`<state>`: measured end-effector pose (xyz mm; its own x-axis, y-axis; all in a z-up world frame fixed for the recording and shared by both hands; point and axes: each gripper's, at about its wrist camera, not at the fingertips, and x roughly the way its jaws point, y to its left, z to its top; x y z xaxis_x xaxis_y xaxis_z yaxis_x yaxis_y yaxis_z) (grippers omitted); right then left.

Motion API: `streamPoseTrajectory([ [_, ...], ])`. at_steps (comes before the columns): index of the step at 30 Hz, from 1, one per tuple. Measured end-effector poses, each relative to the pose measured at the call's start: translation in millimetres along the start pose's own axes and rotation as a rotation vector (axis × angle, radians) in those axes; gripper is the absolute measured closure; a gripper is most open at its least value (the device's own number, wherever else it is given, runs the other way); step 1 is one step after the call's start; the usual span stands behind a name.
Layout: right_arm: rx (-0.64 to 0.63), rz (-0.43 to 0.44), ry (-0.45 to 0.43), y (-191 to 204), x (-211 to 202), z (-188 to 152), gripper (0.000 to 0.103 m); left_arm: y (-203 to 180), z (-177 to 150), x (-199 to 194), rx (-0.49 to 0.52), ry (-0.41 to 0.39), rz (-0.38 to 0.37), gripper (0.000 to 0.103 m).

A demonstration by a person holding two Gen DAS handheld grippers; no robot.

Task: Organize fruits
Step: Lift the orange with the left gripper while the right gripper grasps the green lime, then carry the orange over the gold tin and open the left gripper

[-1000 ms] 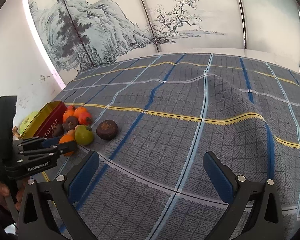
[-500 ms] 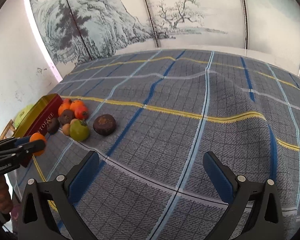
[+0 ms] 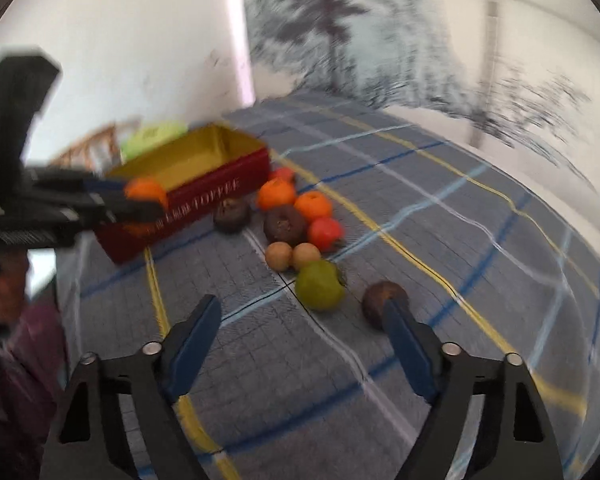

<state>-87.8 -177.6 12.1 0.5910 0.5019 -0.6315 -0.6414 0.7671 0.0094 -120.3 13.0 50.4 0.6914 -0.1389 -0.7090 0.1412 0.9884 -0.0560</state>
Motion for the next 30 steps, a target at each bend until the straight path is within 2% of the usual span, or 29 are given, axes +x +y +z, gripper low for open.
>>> streamPoseTrajectory([
  [4,-0.065,-0.001,0.092,-2.6,33.2,9.8,0.035,13.0,2.3,-6.8,-0.023,-0.011,0.011,0.073],
  [9,-0.105,0.008,0.165,-7.4,60.0,16.4,0.039,26.0,6.0,-14.4,-0.036,-0.026,0.033,0.073],
  [10,-0.115,0.010,0.178,-6.5,64.1,17.3,0.044,28.4,6.4,-16.0,-0.038,-0.029,0.039,0.073],
  [11,-0.124,0.004,0.195,-6.3,68.4,18.9,0.056,30.1,7.3,-16.7,-0.039,-0.031,0.042,0.073],
  [12,-0.131,-0.004,0.220,-5.8,73.5,19.8,0.063,31.3,7.6,-17.4,-0.037,-0.034,0.046,0.073],
  [13,-0.134,-0.009,0.247,-5.2,77.7,19.6,0.064,32.7,8.5,-17.8,-0.034,-0.035,0.050,0.073],
  [16,-0.132,-0.027,0.252,-2.7,75.2,19.8,0.065,38.8,10.0,-18.6,-0.026,-0.041,0.067,0.073],
  [18,-0.111,-0.036,0.222,0.6,63.9,16.7,0.065,43.1,11.6,-17.9,-0.020,-0.044,0.080,0.073],
  [20,-0.055,0.008,0.162,3.9,44.4,11.0,0.065,48.2,14.1,-16.5,-0.010,-0.048,0.095,0.073],
  [23,0.030,0.018,0.088,13.2,24.4,-1.6,0.065,56.1,20.5,-10.6,0.025,-0.056,0.134,0.073],
  [30,0.164,0.057,-0.022,33.4,11.7,-20.8,0.065,86.2,44.6,18.6,0.084,-0.051,0.253,0.073],
])
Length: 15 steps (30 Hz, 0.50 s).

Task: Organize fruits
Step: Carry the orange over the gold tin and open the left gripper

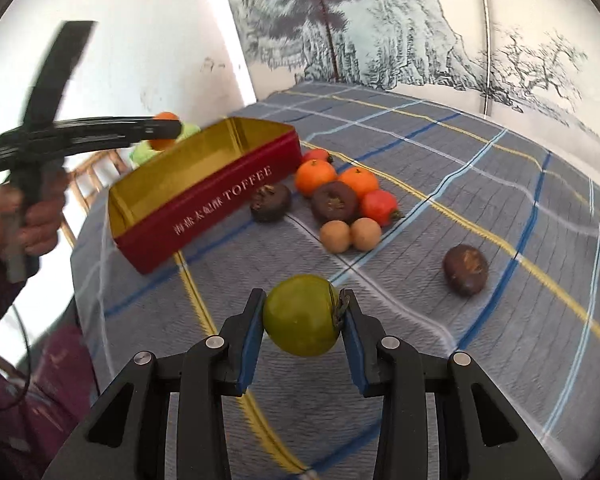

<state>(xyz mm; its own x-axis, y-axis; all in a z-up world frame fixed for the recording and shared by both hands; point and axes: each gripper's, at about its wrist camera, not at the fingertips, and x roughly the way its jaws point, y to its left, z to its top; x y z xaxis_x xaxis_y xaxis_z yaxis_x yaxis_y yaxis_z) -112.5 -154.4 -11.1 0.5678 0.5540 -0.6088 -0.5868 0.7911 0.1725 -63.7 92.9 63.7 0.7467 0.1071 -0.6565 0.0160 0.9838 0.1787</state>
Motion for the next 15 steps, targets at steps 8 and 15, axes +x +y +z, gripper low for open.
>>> streamPoseTrajectory([
  [8,0.012,-0.021,0.012,-0.7,12.3,-3.1,0.065,25.8,15.8,48.8,0.048,0.067,0.078,0.073],
  [15,0.020,-0.031,0.015,-1.1,15.3,-2.1,0.065,32.8,24.5,83.8,0.103,0.117,0.122,0.073],
])
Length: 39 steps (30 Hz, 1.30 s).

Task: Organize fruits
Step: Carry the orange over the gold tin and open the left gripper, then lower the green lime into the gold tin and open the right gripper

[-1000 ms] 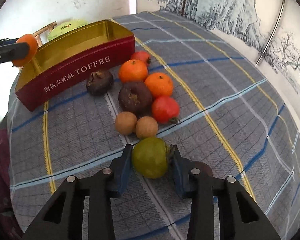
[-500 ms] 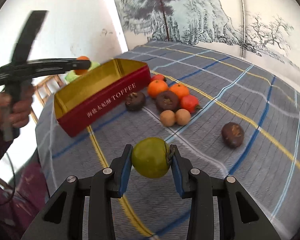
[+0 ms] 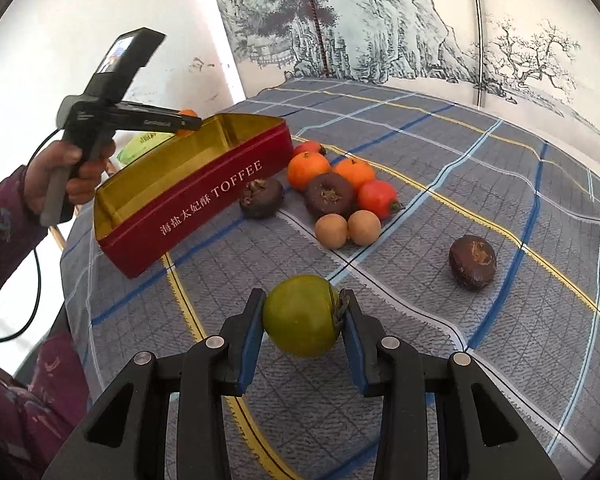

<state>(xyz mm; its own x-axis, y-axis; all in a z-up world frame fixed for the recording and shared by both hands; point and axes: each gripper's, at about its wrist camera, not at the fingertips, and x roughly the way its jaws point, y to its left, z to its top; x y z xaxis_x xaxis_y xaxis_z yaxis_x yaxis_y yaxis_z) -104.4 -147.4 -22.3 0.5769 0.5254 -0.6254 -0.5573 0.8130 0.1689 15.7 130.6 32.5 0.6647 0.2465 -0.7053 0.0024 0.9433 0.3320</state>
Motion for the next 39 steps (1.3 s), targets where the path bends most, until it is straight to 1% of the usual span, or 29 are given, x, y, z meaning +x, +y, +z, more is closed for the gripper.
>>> streamPoseTrajectory([
  [5,0.000,-0.007,-0.001,0.8,-1.9,-0.4,0.065,0.7,5.6,18.5,0.019,0.045,0.028,0.073],
  [7,0.003,-0.007,-0.003,0.6,-2.6,-0.4,0.065,1.5,5.9,22.1,0.024,0.052,0.026,0.072],
  [11,0.006,-0.013,0.000,0.2,-2.8,-0.6,0.065,-1.6,5.9,26.0,0.044,0.052,0.042,0.071],
  [12,0.007,-0.013,0.000,0.0,-3.1,-0.4,0.065,-2.4,5.9,25.9,0.050,0.047,0.045,0.068],
  [14,0.008,-0.014,0.001,-0.1,-3.2,-0.8,0.065,-3.0,6.5,23.5,0.059,0.026,0.058,0.068],
  [15,0.009,-0.014,0.001,0.2,-4.1,-1.0,0.065,-2.6,6.9,21.8,0.056,0.019,0.053,0.061],
  [16,0.010,-0.012,0.002,0.3,-3.7,-0.7,0.065,-0.8,6.9,18.7,0.046,0.009,0.043,0.050],
  [18,0.008,-0.012,0.001,1.8,-4.4,1.4,0.065,3.0,7.3,12.9,0.024,-0.012,0.038,0.038],
  [19,0.006,-0.014,-0.001,2.7,-5.2,2.2,0.065,5.0,7.6,9.1,0.012,-0.022,0.034,0.038],
  [22,0.005,-0.008,-0.011,4.9,-8.5,6.8,0.065,11.4,4.4,-11.1,-0.042,-0.054,-0.012,0.039],
  [24,0.004,-0.003,-0.019,6.8,-11.2,11.0,0.065,16.0,-2.6,-31.5,-0.104,-0.087,-0.041,0.038],
  [27,0.005,0.018,-0.028,9.4,-14.1,20.5,0.065,19.5,-15.1,-61.1,-0.177,-0.137,-0.069,0.027],
  [28,0.006,0.027,-0.031,10.5,-14.4,25.5,0.065,20.0,-18.8,-69.2,-0.197,-0.152,-0.072,0.024],
  [31,-0.017,0.042,-0.047,18.5,-14.1,45.8,0.065,20.2,-31.2,-94.3,-0.232,-0.199,-0.068,0.018],
  [33,-0.037,0.061,-0.058,26.7,-12.8,62.6,0.065,21.3,-39.6,-108.7,-0.252,-0.221,-0.064,0.016],
  [36,-0.061,0.090,-0.068,39.6,-5.2,88.6,0.065,27.0,-49.7,-122.0,-0.290,-0.229,-0.084,0.015],
  [39,-0.071,0.115,-0.064,53.6,11.6,113.0,0.065,35.5,-57.8,-129.5,-0.330,-0.233,-0.093,0.015],
])
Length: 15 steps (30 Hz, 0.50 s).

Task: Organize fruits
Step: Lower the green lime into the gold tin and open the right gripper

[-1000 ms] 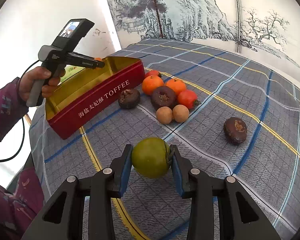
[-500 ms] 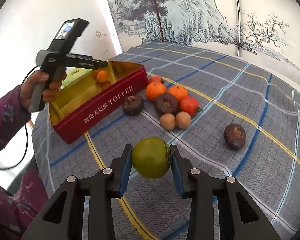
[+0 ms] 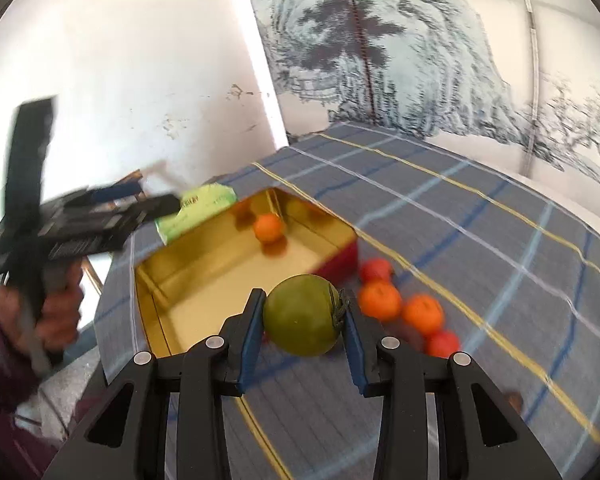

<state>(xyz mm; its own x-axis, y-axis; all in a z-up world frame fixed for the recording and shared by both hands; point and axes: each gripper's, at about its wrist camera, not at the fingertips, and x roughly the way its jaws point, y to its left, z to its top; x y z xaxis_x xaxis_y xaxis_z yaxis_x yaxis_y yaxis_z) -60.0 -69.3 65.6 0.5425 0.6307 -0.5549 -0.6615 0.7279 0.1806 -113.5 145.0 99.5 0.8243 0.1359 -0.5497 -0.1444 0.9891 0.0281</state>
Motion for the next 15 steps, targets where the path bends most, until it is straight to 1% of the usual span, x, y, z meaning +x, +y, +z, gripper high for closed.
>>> streamPoseTrajectory([
  [5,0.013,0.039,0.031,18.2,37.8,25.6,0.065,16.0,-5.7,-6.8,-0.029,0.002,0.015,0.014],
  [8,0.020,0.048,0.059,23.4,62.5,36.0,0.065,21.3,-9.7,-10.0,-0.034,0.000,0.024,0.014],
  [15,0.024,0.009,0.129,26.4,111.6,48.6,0.065,35.3,-14.9,-13.9,-0.060,-0.004,0.036,0.014],
])
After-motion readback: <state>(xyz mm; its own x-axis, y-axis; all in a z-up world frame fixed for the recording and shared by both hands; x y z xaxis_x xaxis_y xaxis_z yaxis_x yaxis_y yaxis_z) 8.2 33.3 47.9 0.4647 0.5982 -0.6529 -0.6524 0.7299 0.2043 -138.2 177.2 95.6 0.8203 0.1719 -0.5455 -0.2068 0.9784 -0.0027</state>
